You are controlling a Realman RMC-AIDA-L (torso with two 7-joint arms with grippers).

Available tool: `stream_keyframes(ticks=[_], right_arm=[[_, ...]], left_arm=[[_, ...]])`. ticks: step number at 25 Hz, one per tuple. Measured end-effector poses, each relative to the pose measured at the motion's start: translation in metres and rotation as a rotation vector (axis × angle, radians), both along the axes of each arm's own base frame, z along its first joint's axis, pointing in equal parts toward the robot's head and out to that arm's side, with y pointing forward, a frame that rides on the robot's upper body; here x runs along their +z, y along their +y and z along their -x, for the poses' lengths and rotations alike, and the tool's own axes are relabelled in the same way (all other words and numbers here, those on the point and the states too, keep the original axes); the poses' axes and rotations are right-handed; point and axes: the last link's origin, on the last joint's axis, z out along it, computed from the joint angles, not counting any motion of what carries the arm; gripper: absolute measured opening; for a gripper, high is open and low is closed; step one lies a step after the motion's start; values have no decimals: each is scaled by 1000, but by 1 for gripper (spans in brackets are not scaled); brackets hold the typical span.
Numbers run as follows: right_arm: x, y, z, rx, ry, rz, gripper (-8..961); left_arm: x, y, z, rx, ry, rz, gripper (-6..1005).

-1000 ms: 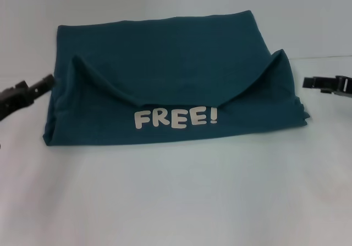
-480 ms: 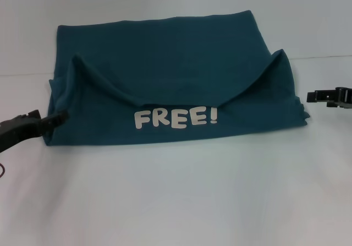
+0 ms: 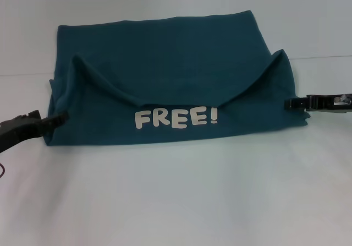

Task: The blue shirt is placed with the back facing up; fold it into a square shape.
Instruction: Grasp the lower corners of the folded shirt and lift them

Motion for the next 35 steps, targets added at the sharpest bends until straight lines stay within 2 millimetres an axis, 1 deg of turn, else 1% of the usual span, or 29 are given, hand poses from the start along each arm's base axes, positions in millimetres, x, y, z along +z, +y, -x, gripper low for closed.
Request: stream_keyframes(ticks=[3, 7, 14, 19, 27, 35], right_arm=[[-4, 1, 1, 1, -12, -3, 734], [-4, 2, 0, 0, -16, -9, 734], [5, 3, 3, 13, 6, -15, 735], [9, 3, 7, 29, 24, -9, 735], [9, 2, 8, 31, 30, -1, 735], [8, 1, 6, 26, 33, -1, 734]], left_arm=[[1, 0, 0, 0, 0, -1, 902], [2, 0, 0, -2, 3, -6, 901], [2, 3, 3, 16, 28, -9, 901], [-4, 8, 7, 45, 95, 10, 901], [-21, 14, -2, 22, 158, 65, 900], [-29, 15, -6, 4, 193, 85, 900]])
